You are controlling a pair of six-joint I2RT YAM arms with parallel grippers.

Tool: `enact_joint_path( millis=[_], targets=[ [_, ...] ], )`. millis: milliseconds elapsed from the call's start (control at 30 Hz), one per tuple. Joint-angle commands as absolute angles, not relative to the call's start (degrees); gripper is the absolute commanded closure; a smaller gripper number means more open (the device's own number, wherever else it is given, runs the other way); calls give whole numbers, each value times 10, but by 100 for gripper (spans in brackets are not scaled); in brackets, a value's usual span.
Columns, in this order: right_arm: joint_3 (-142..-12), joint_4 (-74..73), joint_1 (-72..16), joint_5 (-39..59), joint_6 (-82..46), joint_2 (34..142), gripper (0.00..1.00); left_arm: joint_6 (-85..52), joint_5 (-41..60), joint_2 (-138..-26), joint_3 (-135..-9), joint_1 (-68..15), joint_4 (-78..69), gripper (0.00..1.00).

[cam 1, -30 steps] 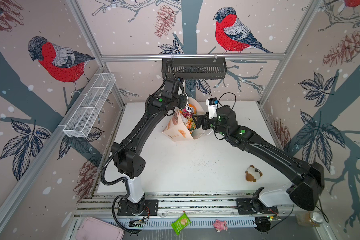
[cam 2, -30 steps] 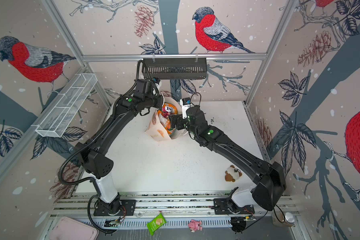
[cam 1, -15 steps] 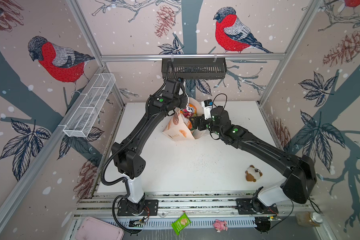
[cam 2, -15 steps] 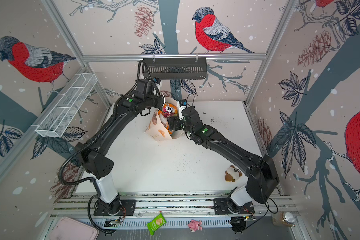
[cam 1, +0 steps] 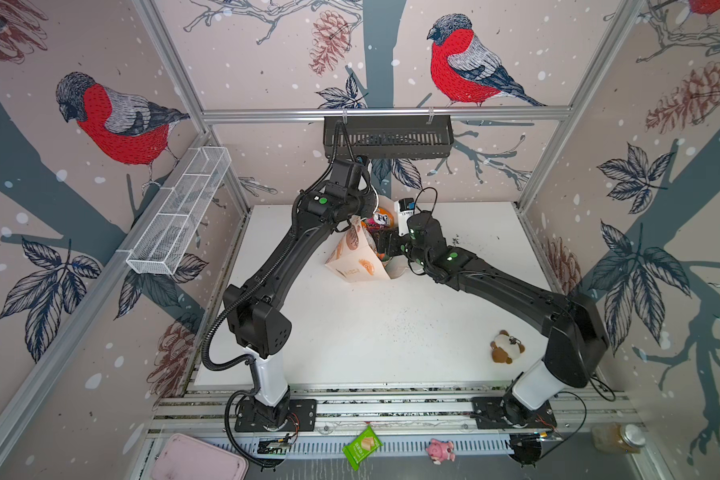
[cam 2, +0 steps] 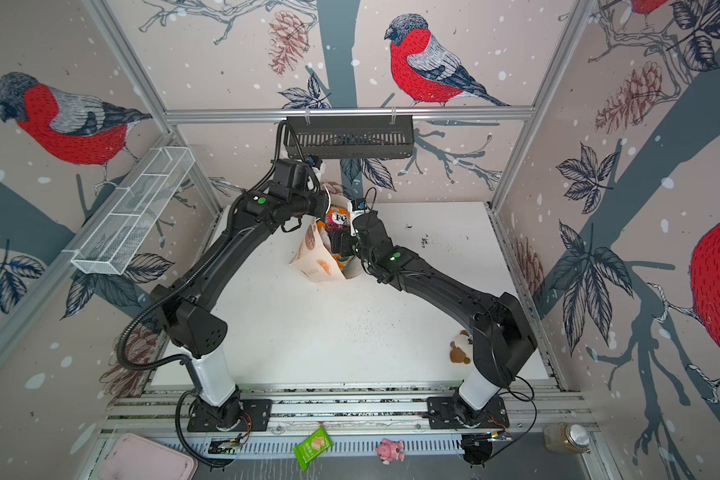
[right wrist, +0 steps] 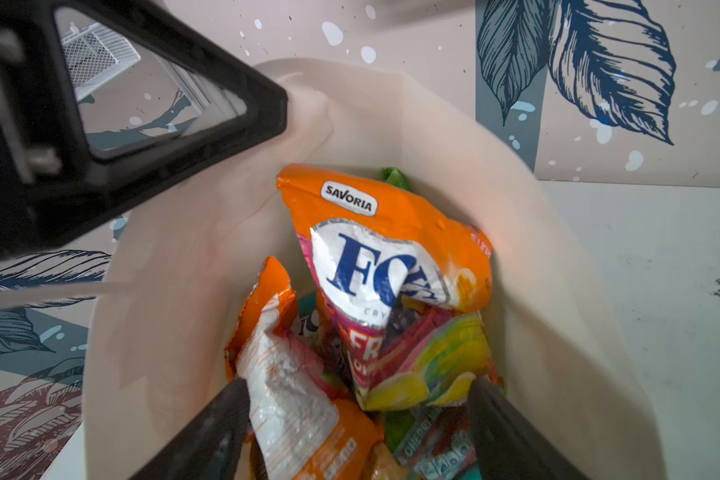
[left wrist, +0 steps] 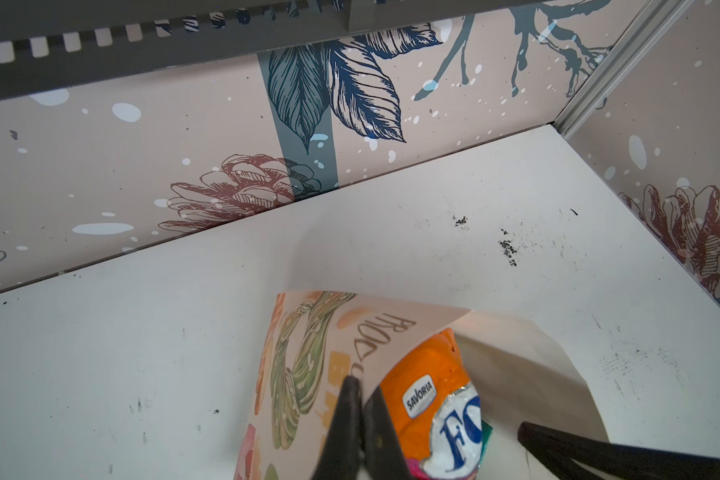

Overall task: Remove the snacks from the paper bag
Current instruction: 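Lower the right gripper into the bag and grasp the orange SAVORIA FOX packet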

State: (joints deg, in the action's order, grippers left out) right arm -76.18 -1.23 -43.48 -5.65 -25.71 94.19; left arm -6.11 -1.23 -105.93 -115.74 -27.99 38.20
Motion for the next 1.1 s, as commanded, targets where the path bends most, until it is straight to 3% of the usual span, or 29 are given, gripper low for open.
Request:
enact_joint_path(
  millis=[0, 167, 500, 700, 1000, 1067],
  targets=[
    [-771, -41, -436, -83, -264, 953, 17, -69, -2, -1049, -1162, -282, 331, 100],
    [-770, -67, -438, -89, -263, 967, 17, -71, 1, -1049, -1161, -282, 332, 100],
    [-782, -85, -437, -107, -259, 987, 29, -72, 1, -1043, -1152, -282, 329, 100],
    [-796, -83, -438, -98, -253, 999, 49, -71, 0, -1042, -1150, -283, 329, 100],
    [-805, -85, -436, -90, -249, 1009, 61, -70, -10, -1042, -1150, -283, 332, 100],
    [-811, -81, -435, -86, -249, 1014, 68, -71, -11, -1042, -1150, -282, 333, 100]
  ],
)
